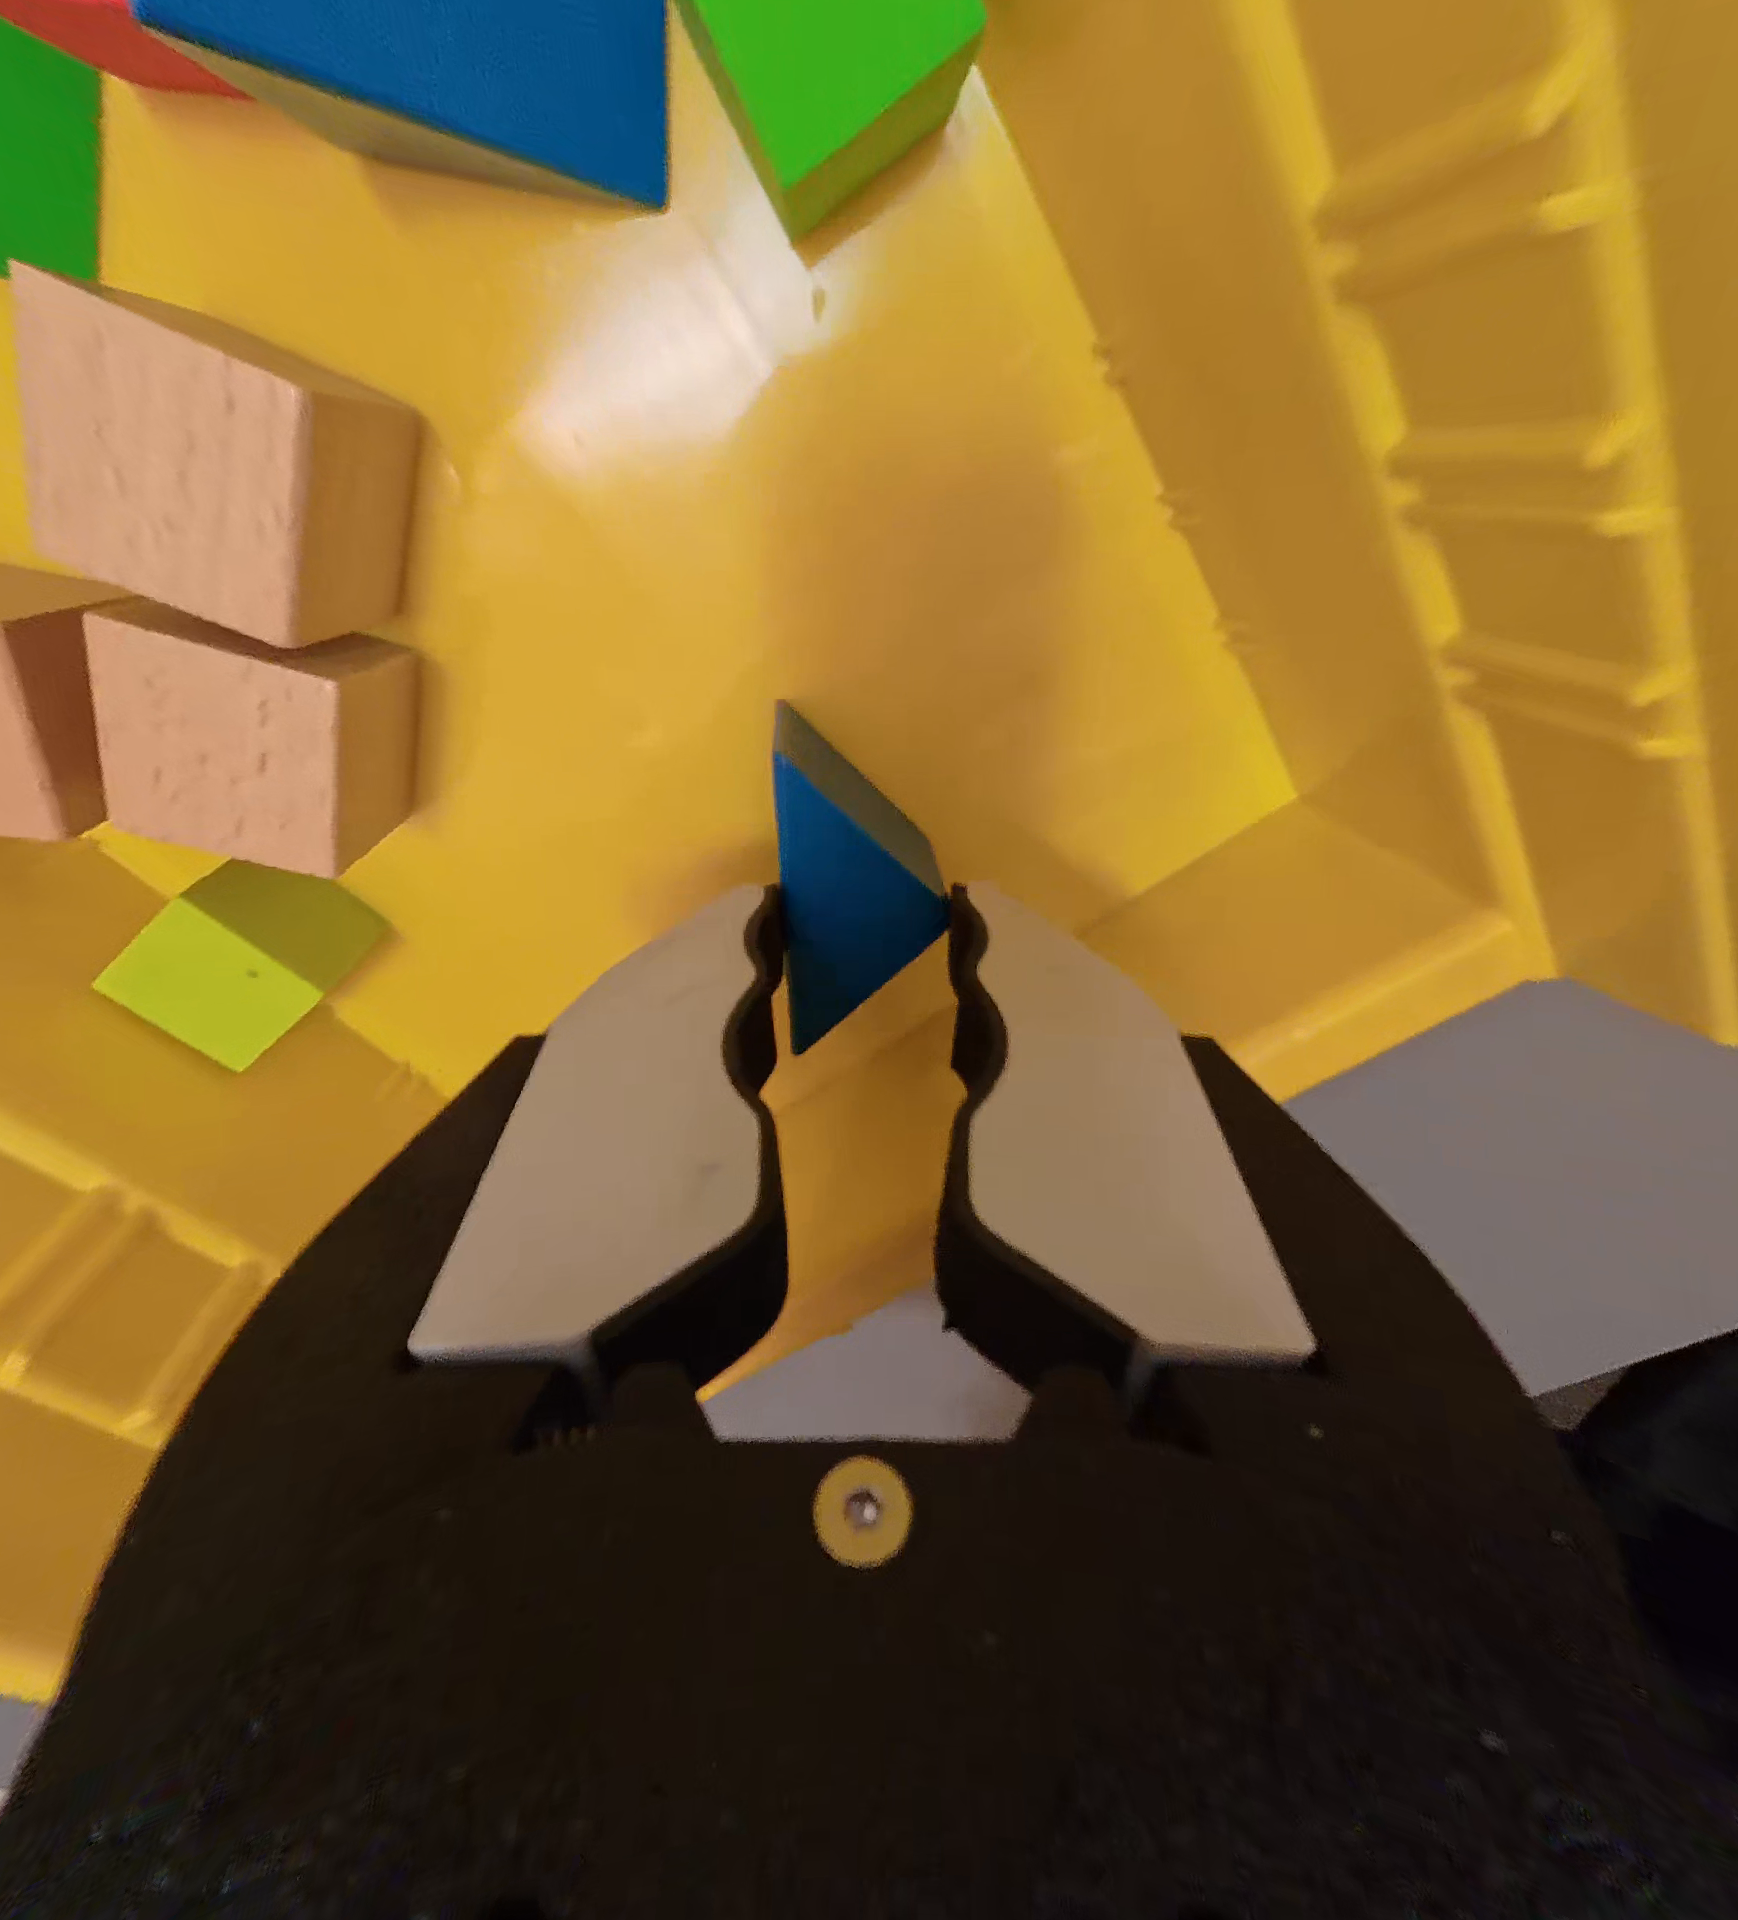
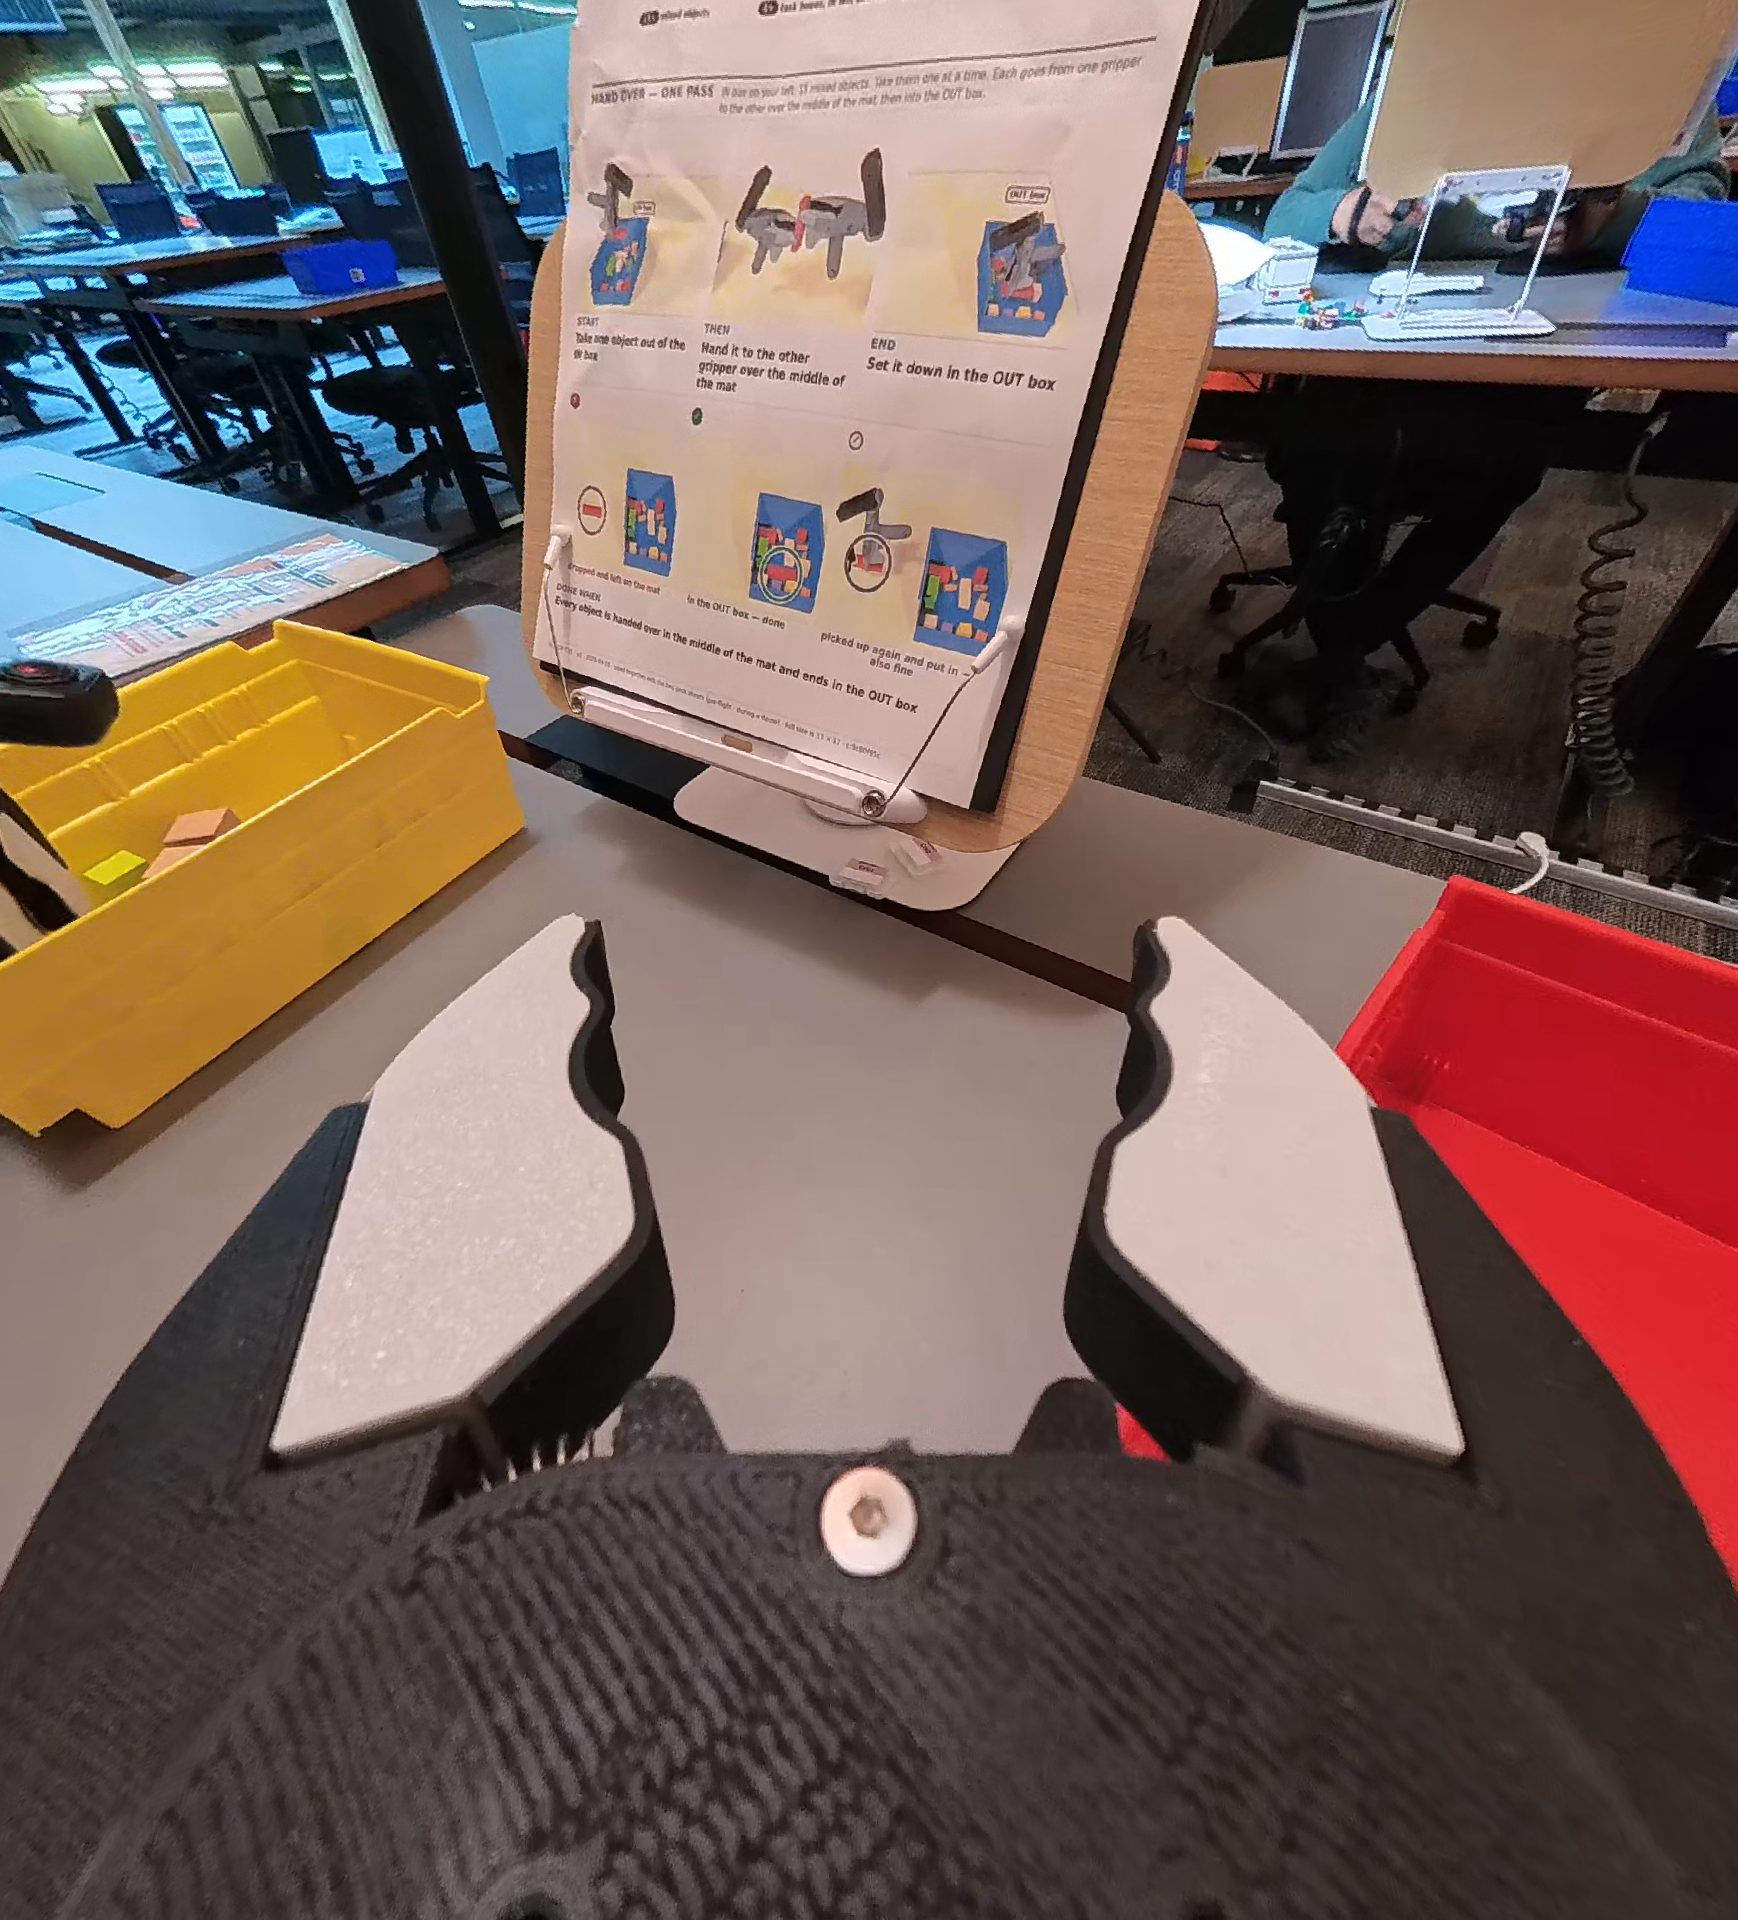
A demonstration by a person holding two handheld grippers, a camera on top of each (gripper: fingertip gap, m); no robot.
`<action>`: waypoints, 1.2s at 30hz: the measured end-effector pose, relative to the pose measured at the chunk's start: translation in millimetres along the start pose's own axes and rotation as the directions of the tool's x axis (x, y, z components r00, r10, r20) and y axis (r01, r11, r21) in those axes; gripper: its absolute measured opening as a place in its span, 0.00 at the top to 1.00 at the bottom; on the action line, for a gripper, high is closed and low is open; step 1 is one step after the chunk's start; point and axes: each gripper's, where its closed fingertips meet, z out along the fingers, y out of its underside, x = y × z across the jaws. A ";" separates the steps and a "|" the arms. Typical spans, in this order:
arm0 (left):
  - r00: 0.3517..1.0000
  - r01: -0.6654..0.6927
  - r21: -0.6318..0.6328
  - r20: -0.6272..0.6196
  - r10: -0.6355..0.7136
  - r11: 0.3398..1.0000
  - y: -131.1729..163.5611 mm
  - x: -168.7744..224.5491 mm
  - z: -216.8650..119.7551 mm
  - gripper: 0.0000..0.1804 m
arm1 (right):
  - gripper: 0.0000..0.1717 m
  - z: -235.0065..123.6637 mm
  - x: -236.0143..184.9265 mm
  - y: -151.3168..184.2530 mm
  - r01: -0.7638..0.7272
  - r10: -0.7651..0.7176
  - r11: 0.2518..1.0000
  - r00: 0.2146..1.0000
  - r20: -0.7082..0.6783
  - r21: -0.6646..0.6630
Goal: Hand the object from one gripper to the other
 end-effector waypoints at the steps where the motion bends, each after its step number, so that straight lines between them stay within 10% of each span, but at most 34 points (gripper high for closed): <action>1: 1.000 -0.020 -0.007 0.016 0.020 1.000 1.0 -1.3 -0.2 0.84 | 0.44 0.0 0.0 0.2 0.001 -0.001 1.000 1.000 0.000 -0.001; 7: 0.959 -0.231 -0.014 0.165 0.230 0.973 -1.6 -14.0 -13.2 0.84 | 0.45 -0.4 -2.0 -2.2 0.002 -0.002 1.000 1.000 0.006 0.008; 11: 0.956 -0.293 0.267 0.098 0.276 0.918 -32.5 10.3 -59.8 0.84 | 0.45 0.6 -22.2 -14.0 0.024 -0.029 0.998 0.995 0.091 0.058; 17: 0.829 -0.240 0.740 -0.180 0.529 0.628 -71.6 115.2 -160.8 0.84 | 0.54 -3.7 -106.5 -44.5 0.039 -0.136 0.975 0.886 0.443 0.221; 24: 0.603 -0.191 0.936 -0.126 0.788 0.296 -94.2 211.9 -222.9 0.84 | 0.61 -13.7 -204.1 -58.5 0.042 -0.238 0.956 0.688 0.686 0.290; 36: 0.472 -0.152 0.981 -0.035 0.881 0.120 -111.4 249.6 -224.7 0.84 | 0.70 -7.6 -232.7 -43.5 0.094 -0.268 0.959 0.604 0.751 0.266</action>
